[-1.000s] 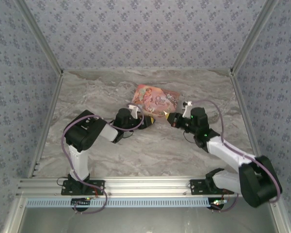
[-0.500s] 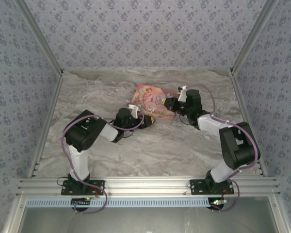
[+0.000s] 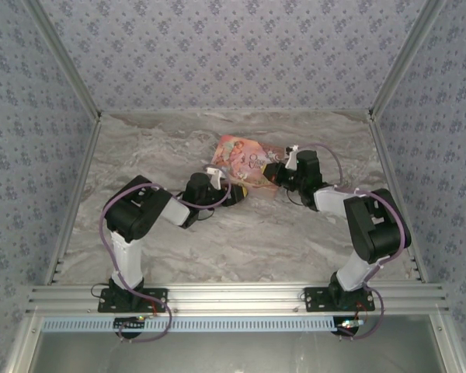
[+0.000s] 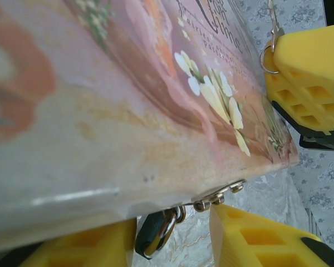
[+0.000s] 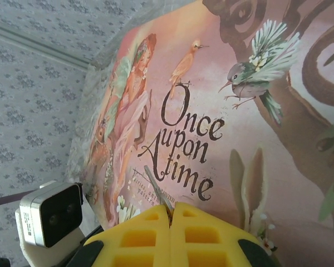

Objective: Unlock a padlock with a key

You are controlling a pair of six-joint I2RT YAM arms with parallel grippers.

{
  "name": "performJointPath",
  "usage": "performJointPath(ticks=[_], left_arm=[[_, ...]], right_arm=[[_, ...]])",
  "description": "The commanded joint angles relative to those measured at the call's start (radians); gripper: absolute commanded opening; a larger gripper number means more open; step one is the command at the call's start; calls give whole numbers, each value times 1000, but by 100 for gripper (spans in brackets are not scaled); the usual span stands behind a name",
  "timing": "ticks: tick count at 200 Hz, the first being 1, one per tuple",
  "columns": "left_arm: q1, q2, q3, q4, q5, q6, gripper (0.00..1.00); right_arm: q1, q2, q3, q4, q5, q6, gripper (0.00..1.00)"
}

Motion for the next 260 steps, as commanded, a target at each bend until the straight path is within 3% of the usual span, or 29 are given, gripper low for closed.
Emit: performJointPath(ticks=[1, 102, 260], left_arm=[[-4, 14, 14, 21, 3, -6, 40], [-9, 14, -22, 34, -35, -64, 46], [-68, 41, -4, -2, -96, -174, 50]], right_arm=[[38, 35, -78, -95, 30, 58, 0], [128, 15, -176, -23, 123, 157, 0], [121, 15, -169, -4, 117, 172, 0]])
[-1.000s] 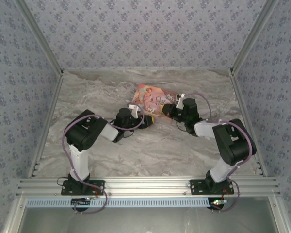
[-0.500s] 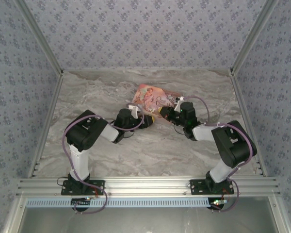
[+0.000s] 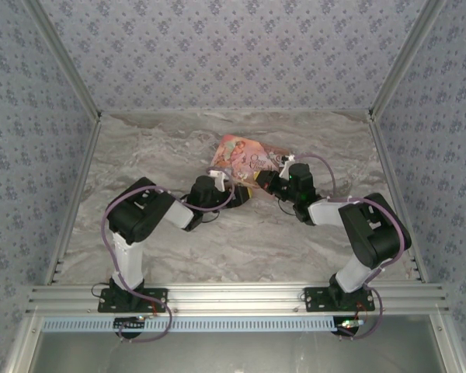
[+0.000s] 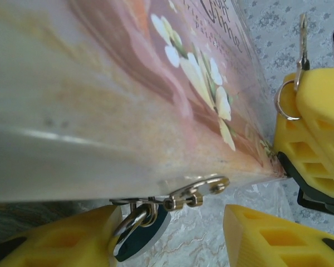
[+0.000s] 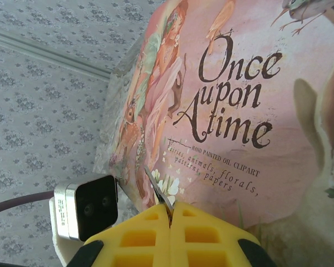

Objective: Unlock a padlock with a key

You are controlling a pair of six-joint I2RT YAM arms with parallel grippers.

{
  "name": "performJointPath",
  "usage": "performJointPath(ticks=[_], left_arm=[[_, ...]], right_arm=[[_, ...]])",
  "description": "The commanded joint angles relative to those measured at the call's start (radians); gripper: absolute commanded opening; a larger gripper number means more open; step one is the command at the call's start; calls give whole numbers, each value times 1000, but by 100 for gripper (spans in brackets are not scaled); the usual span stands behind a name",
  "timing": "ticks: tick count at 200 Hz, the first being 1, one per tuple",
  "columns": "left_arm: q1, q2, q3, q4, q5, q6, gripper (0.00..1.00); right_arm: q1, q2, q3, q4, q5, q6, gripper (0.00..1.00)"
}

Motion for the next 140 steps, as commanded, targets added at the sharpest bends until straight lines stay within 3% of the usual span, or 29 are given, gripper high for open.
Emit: performJointPath(ticks=[1, 140], left_arm=[[-10, 42, -5, -12, -18, -72, 50], [-9, 100, -68, 130, -93, -284, 39]], right_arm=[[7, 43, -40, -208, 6, 5, 0], [6, 40, -38, -208, 1, 3, 0]])
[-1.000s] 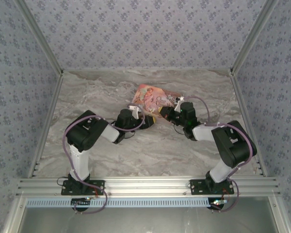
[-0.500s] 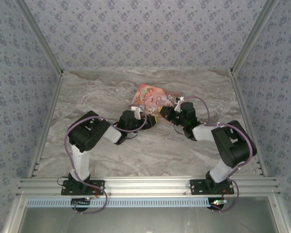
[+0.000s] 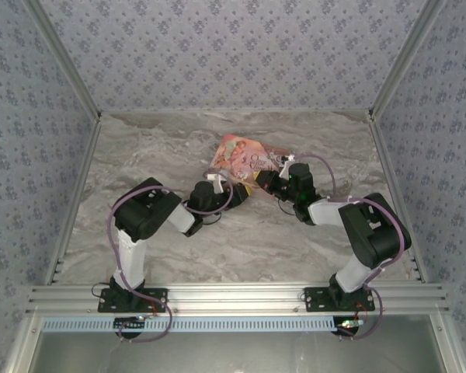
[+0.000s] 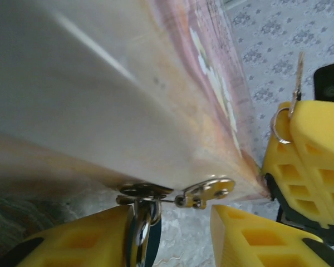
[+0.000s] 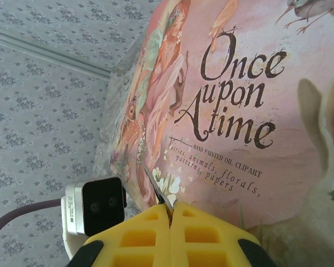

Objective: Unlock a padlock with a key

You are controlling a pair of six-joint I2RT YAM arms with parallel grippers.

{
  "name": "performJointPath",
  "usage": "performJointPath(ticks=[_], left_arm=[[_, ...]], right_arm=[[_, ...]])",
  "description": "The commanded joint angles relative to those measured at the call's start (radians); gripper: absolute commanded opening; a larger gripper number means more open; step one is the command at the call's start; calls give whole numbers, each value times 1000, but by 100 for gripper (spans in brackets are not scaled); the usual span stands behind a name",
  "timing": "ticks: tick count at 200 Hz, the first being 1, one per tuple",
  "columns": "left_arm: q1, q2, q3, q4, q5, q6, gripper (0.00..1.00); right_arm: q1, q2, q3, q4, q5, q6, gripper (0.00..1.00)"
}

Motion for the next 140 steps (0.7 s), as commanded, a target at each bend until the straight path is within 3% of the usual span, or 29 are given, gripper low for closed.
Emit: performJointPath(ticks=[1, 44, 109, 140], left_arm=[[5, 42, -28, -68, -26, -94, 39], [6, 47, -33, -61, -35, -101, 34], [8, 42, -39, -68, -42, -94, 17], [11, -1, -42, -122, -38, -51, 13]], right_arm=[[6, 39, -40, -204, 4, 3, 0], [7, 38, -36, -202, 4, 4, 0], [6, 24, -36, -210, 5, -3, 0], [2, -7, -34, -221, -5, -36, 0]])
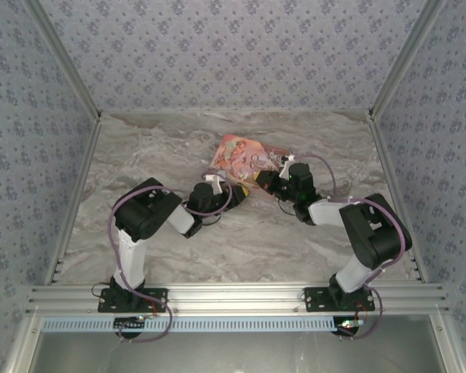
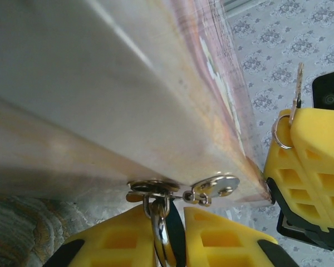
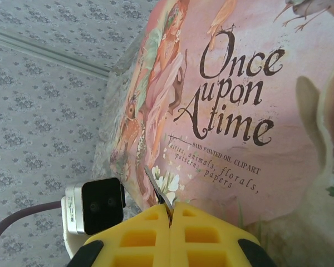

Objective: Unlock a padlock with a key

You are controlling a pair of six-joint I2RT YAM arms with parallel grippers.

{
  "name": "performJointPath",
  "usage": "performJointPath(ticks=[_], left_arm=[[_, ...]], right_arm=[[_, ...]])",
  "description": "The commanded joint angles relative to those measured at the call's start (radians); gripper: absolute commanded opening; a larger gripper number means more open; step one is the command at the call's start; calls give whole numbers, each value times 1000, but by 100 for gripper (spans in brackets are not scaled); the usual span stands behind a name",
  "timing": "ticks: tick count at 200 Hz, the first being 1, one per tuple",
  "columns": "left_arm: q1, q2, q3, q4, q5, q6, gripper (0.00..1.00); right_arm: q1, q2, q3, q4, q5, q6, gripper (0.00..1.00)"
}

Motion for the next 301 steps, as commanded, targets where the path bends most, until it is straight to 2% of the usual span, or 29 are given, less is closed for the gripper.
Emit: performJointPath(ticks=[1, 32, 65, 104, 138, 200, 226, 272, 301], left_arm=[[11, -5, -25, -144, -12, -48, 13], [11, -60, -19, -211, 13, 23, 12], [12, -100, 9, -269, 88, 98, 11], [13, -149, 24, -360, 119, 157, 9], [13, -174, 37, -393, 135, 166, 8], [14, -208, 67, -381, 207, 152, 7], [14, -219, 75, -386, 220, 145, 7], [14, -211, 84, -385, 231, 127, 6], [14, -211, 91, -385, 236, 123, 6]], right_arm=[[2, 2, -35, -205, -6, -36, 0], [-16, -101, -32, -224, -53, -124, 0], [-44, -270, -51, -404, -114, -267, 0], [-59, -404, -176, -447, -194, -293, 0], [-7, -355, -249, -340, -174, -254, 0], [21, -137, -210, -124, -181, -208, 0], [8, -103, -185, -116, -187, -211, 0], [-83, -65, -122, -135, -245, -233, 0], [-91, -74, -127, -138, -248, -234, 0]])
